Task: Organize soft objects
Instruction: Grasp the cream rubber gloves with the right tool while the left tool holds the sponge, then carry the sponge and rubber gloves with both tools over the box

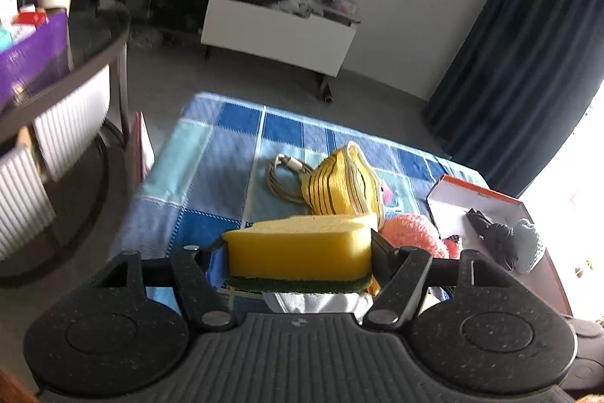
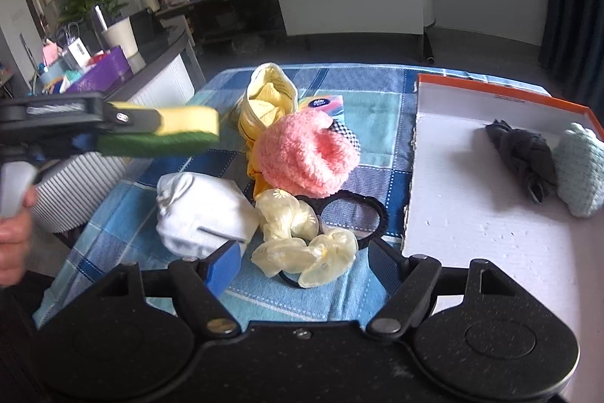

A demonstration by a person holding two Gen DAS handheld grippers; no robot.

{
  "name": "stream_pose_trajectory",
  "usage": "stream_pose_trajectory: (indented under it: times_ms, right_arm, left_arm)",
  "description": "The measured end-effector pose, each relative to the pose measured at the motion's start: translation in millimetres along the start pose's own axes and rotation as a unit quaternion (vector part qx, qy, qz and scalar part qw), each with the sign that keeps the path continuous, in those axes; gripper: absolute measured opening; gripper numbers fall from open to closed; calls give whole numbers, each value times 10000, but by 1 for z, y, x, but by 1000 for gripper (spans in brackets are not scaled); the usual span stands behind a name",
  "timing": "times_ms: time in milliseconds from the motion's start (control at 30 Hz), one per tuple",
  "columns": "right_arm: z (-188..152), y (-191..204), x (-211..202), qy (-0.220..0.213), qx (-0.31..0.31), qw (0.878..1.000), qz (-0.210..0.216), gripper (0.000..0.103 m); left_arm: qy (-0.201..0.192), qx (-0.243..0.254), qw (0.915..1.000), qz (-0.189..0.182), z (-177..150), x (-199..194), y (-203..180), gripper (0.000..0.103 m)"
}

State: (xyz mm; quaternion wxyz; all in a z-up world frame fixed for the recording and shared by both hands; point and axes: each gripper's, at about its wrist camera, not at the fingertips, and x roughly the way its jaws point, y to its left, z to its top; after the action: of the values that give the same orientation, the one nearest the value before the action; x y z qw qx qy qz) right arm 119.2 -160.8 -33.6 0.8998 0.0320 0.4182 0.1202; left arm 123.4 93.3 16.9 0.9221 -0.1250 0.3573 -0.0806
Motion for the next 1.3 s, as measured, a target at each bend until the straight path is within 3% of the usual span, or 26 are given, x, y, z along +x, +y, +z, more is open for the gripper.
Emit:
stream_pose_trajectory:
  times_ms: [133, 167, 200, 233, 400, 867, 1300]
  right_arm:
    - [1, 7, 18, 226, -185, 9996, 61, 88]
    - [0, 10, 22, 271, -250, 9993, 35, 83]
    - [-1, 12, 24, 292, -303, 9991, 2, 65]
    - [-3, 14, 25, 286, -338, 9990, -10, 57]
    - [-3, 11, 5, -20, -291, 9996, -48, 35]
    - [13, -17, -74, -928, 238, 9952, -198, 33]
    - [10, -28, -97, -1106, 415, 9918, -482, 33]
  left_arm:
    - [-104, -112, 9999, -40, 0, -13, 0, 72]
    - [-138, -147, 9998, -35, -1, -15, 0, 72]
    - [-154, -166, 9997, -27, -1, -17, 0, 72]
    - [-158, -171, 9997, -28, -2, -18, -1, 72]
    - [-167, -152, 9997, -1, -7, -23, -5, 72]
    - [-381, 15, 9993, -55, -16, -37, -42, 71]
    - [-542, 490, 9970, 256, -25, -40, -89, 71]
